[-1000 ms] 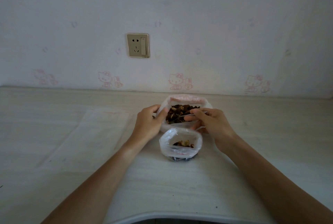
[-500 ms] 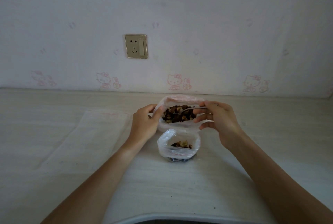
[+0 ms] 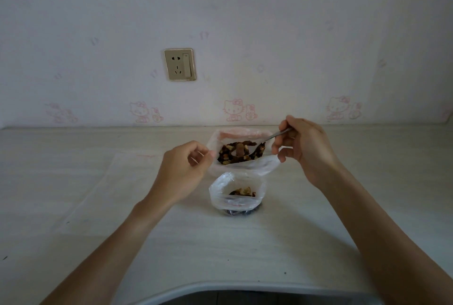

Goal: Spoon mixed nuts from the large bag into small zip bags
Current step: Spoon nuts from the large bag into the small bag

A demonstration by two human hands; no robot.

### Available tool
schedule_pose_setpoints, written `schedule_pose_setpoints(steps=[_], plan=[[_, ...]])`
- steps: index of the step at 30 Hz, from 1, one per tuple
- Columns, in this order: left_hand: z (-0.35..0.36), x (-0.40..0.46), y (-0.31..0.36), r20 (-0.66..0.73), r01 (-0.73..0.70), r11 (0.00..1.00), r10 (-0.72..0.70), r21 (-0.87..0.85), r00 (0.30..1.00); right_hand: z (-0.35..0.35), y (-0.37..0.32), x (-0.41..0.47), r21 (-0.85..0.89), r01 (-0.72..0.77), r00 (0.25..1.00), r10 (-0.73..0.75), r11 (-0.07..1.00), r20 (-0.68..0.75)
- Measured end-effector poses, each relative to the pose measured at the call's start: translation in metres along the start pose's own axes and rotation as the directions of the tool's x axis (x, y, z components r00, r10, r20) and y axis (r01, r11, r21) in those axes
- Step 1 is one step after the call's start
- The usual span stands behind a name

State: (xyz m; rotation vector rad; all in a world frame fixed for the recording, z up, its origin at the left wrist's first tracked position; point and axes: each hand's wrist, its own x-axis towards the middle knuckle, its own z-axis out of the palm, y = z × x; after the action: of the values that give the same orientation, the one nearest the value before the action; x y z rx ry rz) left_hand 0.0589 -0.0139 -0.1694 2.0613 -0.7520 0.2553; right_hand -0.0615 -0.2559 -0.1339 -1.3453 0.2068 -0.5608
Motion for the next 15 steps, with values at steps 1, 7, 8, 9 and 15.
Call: schedule_pose_setpoints(steps=[1,7,8,9,15], plan=[[-0.001,-0.005,0.003,0.063,0.011,1.0,-0.01,-0.016,0.998,0.0,-0.001,0.0,-0.007,-0.003,1.0,0.003,1.0,0.013],[0.002,-0.034,0.014,0.273,-0.014,1.0,0.018,-0.014,0.962,0.003,-0.004,-0.005,-0.172,0.012,0.996,0.003,0.985,0.088],[0.003,-0.036,0.015,0.275,-0.019,1.0,0.024,-0.022,0.961,0.004,-0.004,-0.006,-0.217,0.024,0.995,-0.002,0.976,0.1],[0.004,-0.037,0.015,0.274,-0.018,0.999,0.027,-0.036,0.961,0.006,-0.003,-0.007,-0.271,0.046,0.994,-0.017,0.962,0.107],[0.005,-0.034,0.016,0.295,0.017,0.992,0.021,-0.124,0.955,0.015,-0.004,-0.018,-0.454,0.31,0.945,-0.221,0.835,0.24]])
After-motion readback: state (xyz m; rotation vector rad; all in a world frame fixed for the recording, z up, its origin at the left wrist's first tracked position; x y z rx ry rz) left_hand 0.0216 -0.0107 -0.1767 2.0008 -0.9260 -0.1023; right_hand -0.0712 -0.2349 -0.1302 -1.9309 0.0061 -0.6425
